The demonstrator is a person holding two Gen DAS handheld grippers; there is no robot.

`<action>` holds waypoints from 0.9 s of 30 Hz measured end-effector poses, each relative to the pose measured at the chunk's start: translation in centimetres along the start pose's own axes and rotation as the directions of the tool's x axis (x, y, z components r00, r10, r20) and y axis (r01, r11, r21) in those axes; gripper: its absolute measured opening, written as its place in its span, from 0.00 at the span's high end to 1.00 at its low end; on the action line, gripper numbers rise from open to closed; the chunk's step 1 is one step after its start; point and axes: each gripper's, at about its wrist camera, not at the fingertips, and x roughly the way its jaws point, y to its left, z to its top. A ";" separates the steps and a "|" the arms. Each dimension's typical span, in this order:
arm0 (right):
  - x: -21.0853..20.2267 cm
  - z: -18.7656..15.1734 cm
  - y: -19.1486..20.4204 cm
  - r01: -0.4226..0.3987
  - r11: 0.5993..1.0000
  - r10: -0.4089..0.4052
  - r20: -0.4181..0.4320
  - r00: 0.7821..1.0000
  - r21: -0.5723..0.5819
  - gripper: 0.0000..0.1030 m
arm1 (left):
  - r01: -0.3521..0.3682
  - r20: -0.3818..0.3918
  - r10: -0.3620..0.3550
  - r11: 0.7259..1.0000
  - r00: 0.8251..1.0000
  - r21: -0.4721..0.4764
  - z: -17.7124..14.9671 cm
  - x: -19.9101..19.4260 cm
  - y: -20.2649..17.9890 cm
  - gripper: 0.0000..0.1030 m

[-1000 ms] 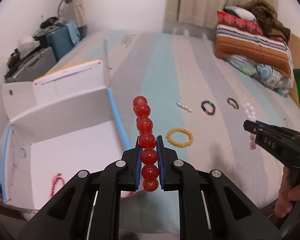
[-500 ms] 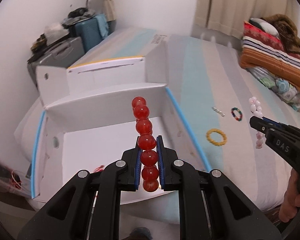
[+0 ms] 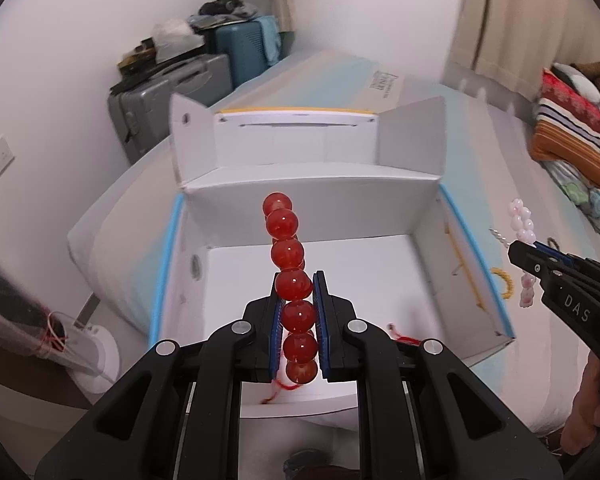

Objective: Organize jewelry
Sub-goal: 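Lift both bead bracelets and carry them over the white box, then open both tools to drop the bead bracelets into the box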

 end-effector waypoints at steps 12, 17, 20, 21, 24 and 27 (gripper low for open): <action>5.2 -0.8 4.1 -0.020 0.998 0.013 -0.119 0.993 -0.054 0.81 | -0.005 -0.063 0.002 0.999 0.998 -0.037 -0.9 2.8 3.7 0.88; 7.5 -1.5 4.5 -0.011 0.998 -0.002 -0.192 0.981 -0.065 0.81 | 0.011 -0.125 -0.015 0.999 0.992 -0.033 -1.7 5.0 4.0 0.87; 8.5 -1.8 4.6 -0.011 0.998 -0.003 -0.226 0.974 -0.065 0.81 | 0.030 -0.171 -0.035 0.999 0.985 -0.030 -2.4 6.5 3.8 0.87; 8.8 -1.9 4.7 -0.011 0.998 -0.004 -0.235 0.972 -0.066 0.81 | 0.037 -0.180 -0.042 0.999 0.983 -0.031 -2.5 6.9 3.7 0.87; 9.7 -2.4 4.8 -0.011 0.998 -0.005 -0.263 0.965 -0.062 0.81 | 0.046 -0.206 -0.050 0.999 0.977 -0.025 -3.1 7.8 3.5 0.87; 10.5 -2.9 5.0 -0.011 0.998 -0.007 -0.286 0.958 -0.062 0.81 | 0.039 -0.227 -0.044 0.999 0.973 -0.025 -3.5 8.6 3.6 0.87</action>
